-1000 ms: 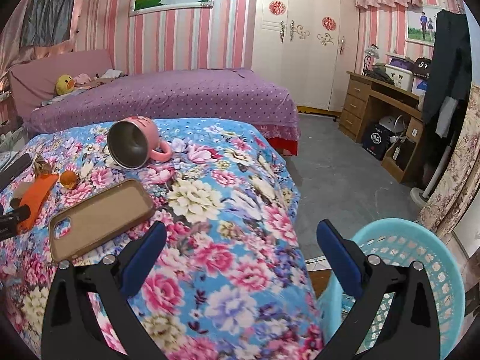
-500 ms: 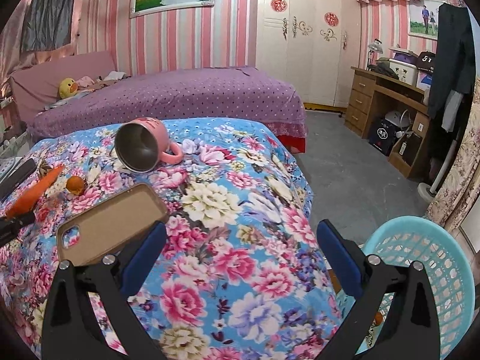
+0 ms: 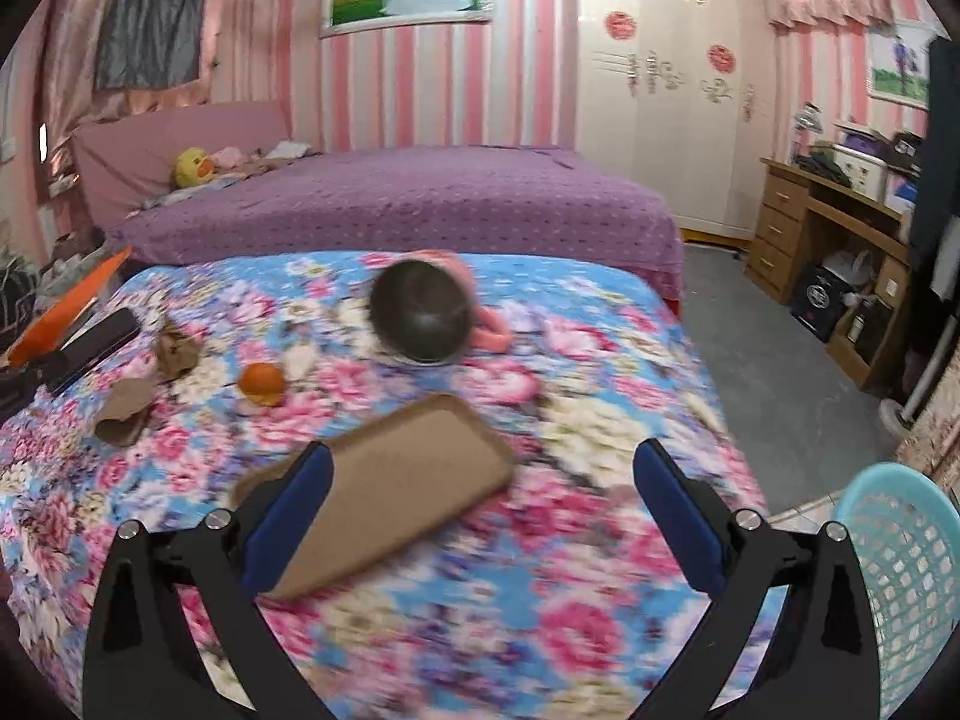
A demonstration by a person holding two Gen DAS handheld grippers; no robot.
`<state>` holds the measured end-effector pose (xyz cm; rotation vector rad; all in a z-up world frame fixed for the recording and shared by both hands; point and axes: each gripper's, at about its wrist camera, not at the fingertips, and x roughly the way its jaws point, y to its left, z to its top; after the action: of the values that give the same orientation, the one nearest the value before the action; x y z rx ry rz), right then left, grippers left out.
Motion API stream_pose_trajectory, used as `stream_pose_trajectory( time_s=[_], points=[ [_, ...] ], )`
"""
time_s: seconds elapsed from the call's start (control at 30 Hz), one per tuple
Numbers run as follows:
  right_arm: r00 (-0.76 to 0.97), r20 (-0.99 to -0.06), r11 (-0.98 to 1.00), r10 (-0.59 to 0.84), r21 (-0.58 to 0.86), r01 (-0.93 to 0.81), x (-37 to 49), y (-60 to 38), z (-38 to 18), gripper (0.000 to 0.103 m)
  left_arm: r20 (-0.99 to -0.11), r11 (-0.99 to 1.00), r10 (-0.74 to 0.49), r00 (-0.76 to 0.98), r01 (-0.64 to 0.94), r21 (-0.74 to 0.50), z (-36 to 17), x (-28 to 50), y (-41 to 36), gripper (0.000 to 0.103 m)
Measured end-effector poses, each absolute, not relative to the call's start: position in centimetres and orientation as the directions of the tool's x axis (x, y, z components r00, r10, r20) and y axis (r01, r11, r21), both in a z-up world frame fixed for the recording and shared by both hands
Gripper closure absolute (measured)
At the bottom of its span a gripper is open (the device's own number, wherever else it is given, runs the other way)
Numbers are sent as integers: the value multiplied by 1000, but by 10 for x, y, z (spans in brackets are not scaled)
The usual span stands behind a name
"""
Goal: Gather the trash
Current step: 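Move the left tool to the orange mesh bag and grasp it, then grasp a tangerine with the right tool while the left tool holds the mesh bag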
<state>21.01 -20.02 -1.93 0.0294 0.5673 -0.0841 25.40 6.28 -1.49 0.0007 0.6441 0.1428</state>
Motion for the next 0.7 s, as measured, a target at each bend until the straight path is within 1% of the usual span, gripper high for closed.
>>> stream_pose_trajectory(
  time_s=[0.13, 0.23, 0.43, 0.53, 0.6, 0.67, 0.7],
  points=[
    [838, -542, 998, -60, -49, 40, 226, -164, -19, 5, -600, 984, 172, 781, -167, 63, -18, 261, 85, 92],
    [833, -552, 999, -30, -40, 10, 247, -139, -16, 5, -596, 978, 203, 777, -192, 82, -19, 263, 103, 92],
    [820, -572, 998, 9, -46, -43, 279, -99, -19, 5, -604, 973, 200, 772, -231, 27, -19, 267, 132, 92],
    [789, -614, 997, 8, -51, -50, 301, -86, -31, 6, -598, 967, 233, 767, -247, 60, -19, 268, 137, 92],
    [772, -635, 998, 10, -44, -49, 310, -84, -38, 12, -596, 964, 253, 762, -253, 86, -21, 269, 140, 92],
    [739, -673, 998, 22, -24, -51, 322, -84, -46, 30, -599, 962, 258, 758, -260, 86, -21, 270, 145, 92],
    [723, -690, 999, 35, -5, -53, 327, -85, -49, 33, -603, 962, 256, 755, -263, 80, -21, 270, 148, 92]
  ],
)
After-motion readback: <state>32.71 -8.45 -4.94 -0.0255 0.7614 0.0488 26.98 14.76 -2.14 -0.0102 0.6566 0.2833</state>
